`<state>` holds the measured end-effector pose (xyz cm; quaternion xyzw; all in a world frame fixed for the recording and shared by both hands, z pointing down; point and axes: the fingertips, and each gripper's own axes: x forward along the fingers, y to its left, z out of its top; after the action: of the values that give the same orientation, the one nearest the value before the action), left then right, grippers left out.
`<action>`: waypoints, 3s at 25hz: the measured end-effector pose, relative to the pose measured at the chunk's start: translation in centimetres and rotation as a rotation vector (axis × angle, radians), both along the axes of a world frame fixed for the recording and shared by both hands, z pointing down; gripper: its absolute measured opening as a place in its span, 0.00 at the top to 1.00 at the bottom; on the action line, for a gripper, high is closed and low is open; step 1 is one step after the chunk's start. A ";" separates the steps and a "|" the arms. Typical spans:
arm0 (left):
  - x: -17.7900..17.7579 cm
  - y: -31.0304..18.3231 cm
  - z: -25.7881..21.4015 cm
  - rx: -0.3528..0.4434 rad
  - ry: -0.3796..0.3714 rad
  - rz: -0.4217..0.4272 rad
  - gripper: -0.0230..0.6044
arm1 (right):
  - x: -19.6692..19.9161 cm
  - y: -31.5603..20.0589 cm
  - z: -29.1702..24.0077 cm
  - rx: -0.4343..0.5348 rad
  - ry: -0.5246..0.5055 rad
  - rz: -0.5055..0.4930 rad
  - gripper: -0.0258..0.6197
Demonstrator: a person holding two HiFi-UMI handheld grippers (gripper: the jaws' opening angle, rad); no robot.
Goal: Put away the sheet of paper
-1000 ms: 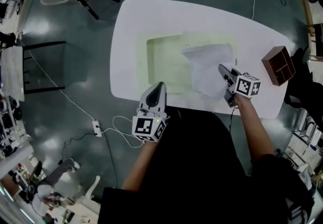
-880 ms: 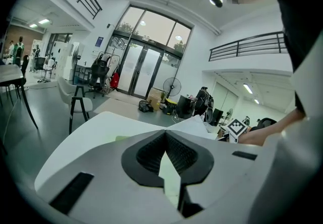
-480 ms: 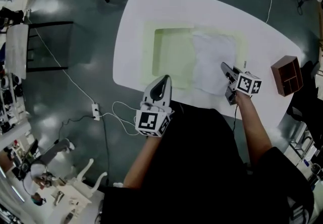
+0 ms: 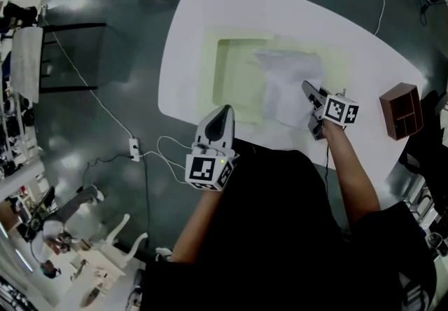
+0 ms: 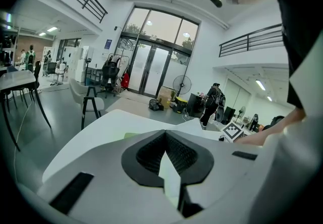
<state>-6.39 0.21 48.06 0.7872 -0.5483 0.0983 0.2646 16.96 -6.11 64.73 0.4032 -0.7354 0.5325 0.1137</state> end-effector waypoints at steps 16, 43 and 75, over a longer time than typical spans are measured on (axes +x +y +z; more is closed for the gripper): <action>0.6 -1.2 0.4 -0.018 -0.008 0.044 0.96 | -1.6 -0.2 2.2 -0.073 -0.013 0.006 0.96; -1.0 0.2 0.5 -0.017 -0.022 0.021 0.96 | -4.6 -0.3 3.5 -0.124 -0.022 0.005 0.96; -11.9 -5.7 0.4 -0.017 0.017 0.095 0.96 | -16.2 -2.3 5.3 -0.200 0.025 0.026 0.96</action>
<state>-18.24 -5.52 48.43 0.8110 -0.5071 0.1087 0.2708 0.75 -8.41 70.07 0.4062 -0.6717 0.5997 0.1556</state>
